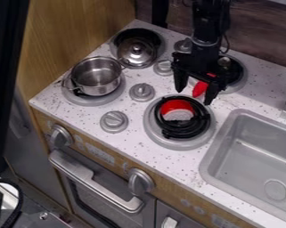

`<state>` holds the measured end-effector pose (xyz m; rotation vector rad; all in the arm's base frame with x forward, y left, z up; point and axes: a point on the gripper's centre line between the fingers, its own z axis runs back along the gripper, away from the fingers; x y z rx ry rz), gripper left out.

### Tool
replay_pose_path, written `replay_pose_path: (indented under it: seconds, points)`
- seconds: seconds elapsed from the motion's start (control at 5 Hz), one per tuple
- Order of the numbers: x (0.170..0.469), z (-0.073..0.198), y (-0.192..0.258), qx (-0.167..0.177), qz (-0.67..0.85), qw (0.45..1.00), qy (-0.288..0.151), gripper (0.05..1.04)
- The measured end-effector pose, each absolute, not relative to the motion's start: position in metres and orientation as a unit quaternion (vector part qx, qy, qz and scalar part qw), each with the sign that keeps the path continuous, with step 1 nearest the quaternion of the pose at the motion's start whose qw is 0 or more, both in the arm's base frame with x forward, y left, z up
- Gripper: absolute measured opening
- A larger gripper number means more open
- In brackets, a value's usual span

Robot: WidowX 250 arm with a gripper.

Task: Took the red object from the right burner and placed it between the burners

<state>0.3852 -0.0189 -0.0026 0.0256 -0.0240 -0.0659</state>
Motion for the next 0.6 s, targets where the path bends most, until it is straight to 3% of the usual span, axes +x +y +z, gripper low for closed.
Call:
replay_pose_path:
  seconds: [0.2, 0.6]
  points:
    - [0.379, -0.017, -0.018, 0.013, -0.032, 0.999, 0.008, 1.001]
    - [0.382, -0.031, 0.0, 0.02, -0.083, 0.996, -0.01, 1.001]
